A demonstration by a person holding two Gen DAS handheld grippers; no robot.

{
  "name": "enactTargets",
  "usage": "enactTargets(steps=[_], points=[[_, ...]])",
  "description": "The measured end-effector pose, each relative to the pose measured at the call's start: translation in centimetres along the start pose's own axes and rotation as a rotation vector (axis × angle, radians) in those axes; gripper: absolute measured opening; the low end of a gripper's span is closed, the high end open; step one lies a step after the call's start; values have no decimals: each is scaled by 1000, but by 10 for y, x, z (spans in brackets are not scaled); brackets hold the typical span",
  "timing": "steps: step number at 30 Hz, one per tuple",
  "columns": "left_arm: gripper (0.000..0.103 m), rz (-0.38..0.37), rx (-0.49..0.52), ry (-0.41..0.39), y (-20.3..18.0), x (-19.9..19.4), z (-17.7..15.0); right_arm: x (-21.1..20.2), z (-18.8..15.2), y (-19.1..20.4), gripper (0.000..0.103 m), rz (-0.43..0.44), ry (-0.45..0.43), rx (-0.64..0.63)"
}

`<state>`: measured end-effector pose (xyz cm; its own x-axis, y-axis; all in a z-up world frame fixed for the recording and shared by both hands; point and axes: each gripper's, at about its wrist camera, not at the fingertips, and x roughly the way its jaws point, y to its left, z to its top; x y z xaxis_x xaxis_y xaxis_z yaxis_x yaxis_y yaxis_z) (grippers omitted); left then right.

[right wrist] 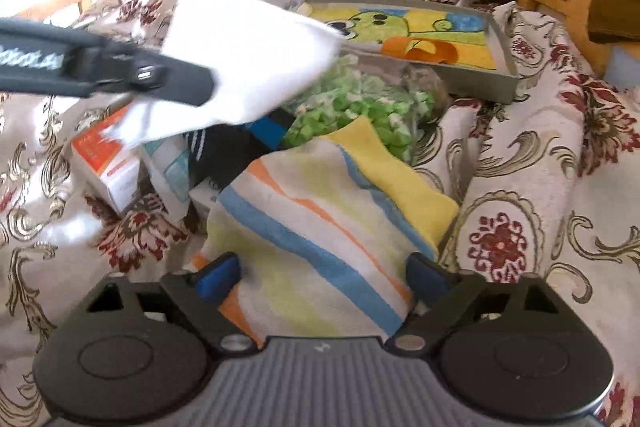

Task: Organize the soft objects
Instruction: 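Lift and carry the white tissue and striped cloth over the frog-painting tray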

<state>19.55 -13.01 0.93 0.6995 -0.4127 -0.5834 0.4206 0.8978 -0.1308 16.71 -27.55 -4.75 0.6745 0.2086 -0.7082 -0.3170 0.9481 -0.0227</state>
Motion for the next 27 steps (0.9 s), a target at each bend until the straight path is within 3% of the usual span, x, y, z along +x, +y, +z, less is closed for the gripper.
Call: enactTargets(steps=[5, 8, 17, 19, 27], points=[[7, 16, -85, -33, 7, -20, -11, -5, -1, 9, 72, -14, -8, -54], [7, 22, -81, -38, 5, -29, -19, -10, 0, 17, 54, -37, -29, -88], [7, 34, -120, -81, 9, -52, -23, -22, 0, 19, 27, -58, -58, -101], [7, 36, -127, -91, 10, -57, -23, -28, 0, 21, 16, -86, -95, -113], [7, 48, -150, -128, 13, -65, -17, -55, 3, 15, 13, -196, -258, -74]])
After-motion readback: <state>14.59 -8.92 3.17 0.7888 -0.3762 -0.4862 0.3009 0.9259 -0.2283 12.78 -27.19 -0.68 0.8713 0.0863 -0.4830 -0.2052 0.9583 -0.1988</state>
